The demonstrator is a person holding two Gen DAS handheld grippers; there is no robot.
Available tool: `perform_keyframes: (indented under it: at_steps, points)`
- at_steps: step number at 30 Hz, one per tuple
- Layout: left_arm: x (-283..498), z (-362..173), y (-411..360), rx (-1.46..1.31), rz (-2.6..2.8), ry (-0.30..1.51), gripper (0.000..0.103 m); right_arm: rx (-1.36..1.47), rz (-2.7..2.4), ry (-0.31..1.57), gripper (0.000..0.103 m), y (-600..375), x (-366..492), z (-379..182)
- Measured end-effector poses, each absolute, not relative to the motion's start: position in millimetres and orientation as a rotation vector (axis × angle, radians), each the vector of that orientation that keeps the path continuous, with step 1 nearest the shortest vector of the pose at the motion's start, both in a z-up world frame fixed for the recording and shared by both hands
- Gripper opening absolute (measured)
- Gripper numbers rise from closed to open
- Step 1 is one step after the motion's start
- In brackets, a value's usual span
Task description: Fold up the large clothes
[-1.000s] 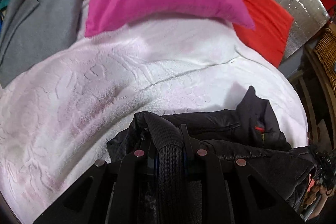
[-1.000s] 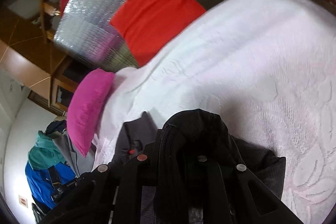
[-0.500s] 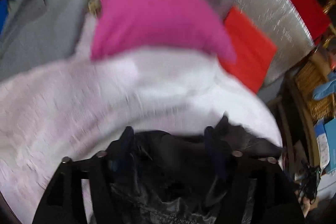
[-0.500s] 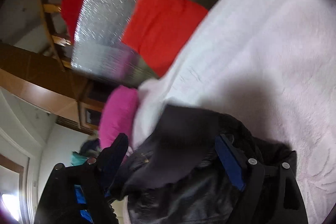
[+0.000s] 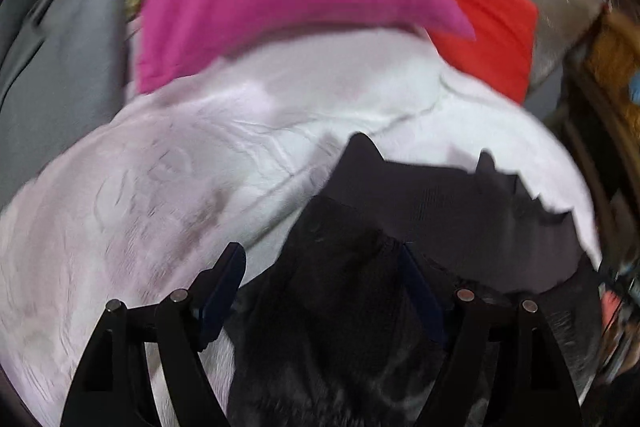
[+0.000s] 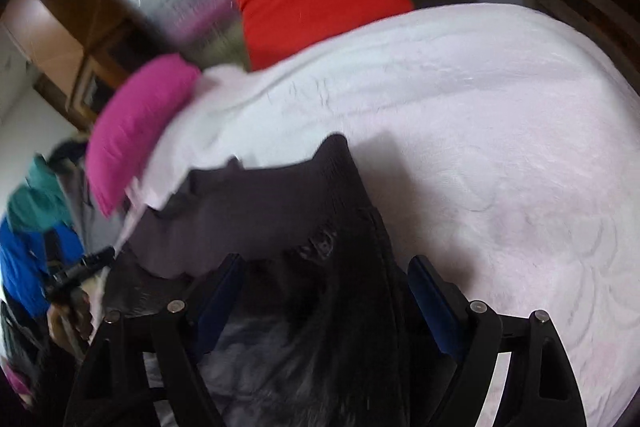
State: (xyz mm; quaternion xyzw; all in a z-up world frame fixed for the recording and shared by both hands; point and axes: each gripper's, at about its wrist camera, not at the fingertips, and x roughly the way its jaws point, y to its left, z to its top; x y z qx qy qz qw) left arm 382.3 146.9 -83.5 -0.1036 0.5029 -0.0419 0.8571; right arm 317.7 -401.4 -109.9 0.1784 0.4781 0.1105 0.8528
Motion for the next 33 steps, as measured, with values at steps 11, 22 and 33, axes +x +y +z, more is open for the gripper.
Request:
perform_keyframes:
  at_steps: [11, 22, 33]
  points:
    - [402.1, -110.0, 137.5, -0.084, 0.017, 1.060, 0.013, 0.266, 0.095, 0.973, 0.009, -410.0, 333.4, -100.1]
    - [393.7, -100.4, 148.2, -0.125, 0.088, 1.007, 0.038, 0.326, 0.010, 1.019, 0.026, -410.6, 324.8, -128.6]
    - [252.7, -8.8, 97.7, -0.112, -0.017, 0.738, 0.060, 0.255, 0.097, 0.718, 0.076, -340.0, 195.9, -35.8]
